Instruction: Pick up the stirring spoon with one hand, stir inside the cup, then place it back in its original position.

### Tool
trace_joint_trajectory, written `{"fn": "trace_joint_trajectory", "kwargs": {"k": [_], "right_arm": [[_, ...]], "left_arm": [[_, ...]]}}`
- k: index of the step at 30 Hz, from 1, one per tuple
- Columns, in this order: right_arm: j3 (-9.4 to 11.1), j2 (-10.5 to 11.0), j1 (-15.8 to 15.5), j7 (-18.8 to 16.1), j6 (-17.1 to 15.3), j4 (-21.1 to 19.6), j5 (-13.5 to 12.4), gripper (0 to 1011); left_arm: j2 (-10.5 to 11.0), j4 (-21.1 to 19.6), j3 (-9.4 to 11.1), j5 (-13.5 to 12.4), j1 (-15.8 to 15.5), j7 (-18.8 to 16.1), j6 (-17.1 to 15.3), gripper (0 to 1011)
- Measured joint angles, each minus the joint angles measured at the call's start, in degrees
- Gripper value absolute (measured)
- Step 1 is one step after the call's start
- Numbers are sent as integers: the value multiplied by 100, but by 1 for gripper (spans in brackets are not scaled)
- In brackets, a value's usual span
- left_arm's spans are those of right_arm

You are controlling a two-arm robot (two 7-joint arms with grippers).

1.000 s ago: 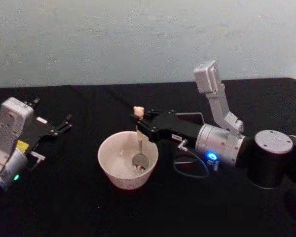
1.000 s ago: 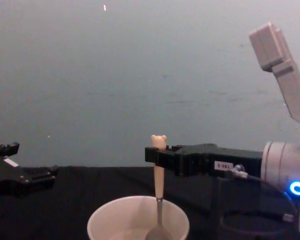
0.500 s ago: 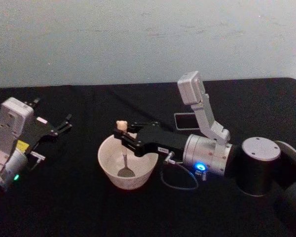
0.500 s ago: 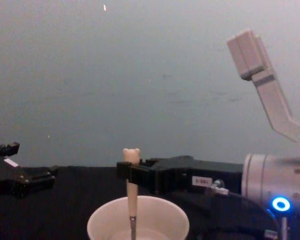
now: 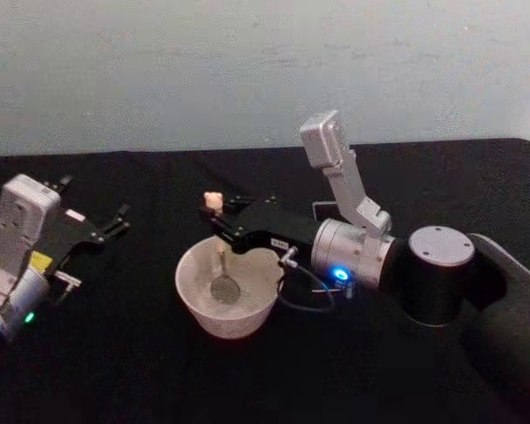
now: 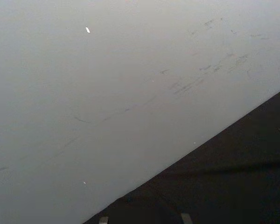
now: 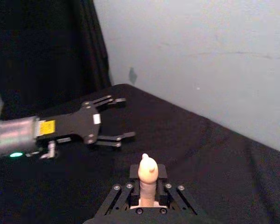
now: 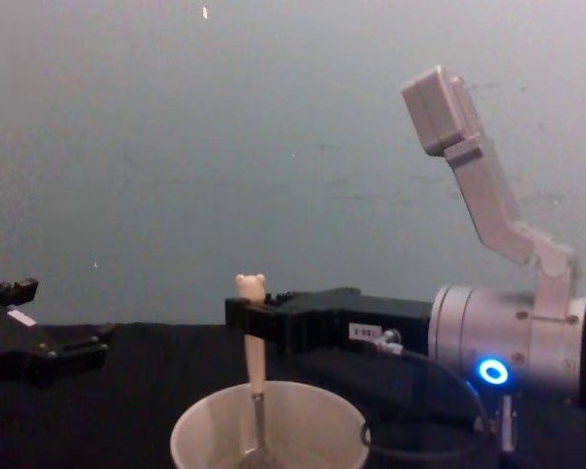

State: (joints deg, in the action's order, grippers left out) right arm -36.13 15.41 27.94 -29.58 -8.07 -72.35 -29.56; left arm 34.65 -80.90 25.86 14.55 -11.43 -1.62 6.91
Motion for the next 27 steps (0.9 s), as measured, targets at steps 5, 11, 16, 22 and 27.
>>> {"fn": "trace_joint_trajectory", "kwargs": {"k": [5,11,16,22,27], "right_arm": [[116,-31,58,49,20,144,26,211],[234,43,9,69,-20,53,17,211],[334,206,-149,74,-146,-228,-59,211],[452,370,-359,109,-298,-566,-236,211],[537,425,-471,182,-356,-714,-397,211]], "left_arm": [[0,0,0,0,0,0,0,1001],[0,0,0,0,0,0,0,1001],[0,0,0,0,0,0,0,1002],[0,0,0,0,0,0,0,1001],[0,0,0,0,0,0,0,1001]]}}
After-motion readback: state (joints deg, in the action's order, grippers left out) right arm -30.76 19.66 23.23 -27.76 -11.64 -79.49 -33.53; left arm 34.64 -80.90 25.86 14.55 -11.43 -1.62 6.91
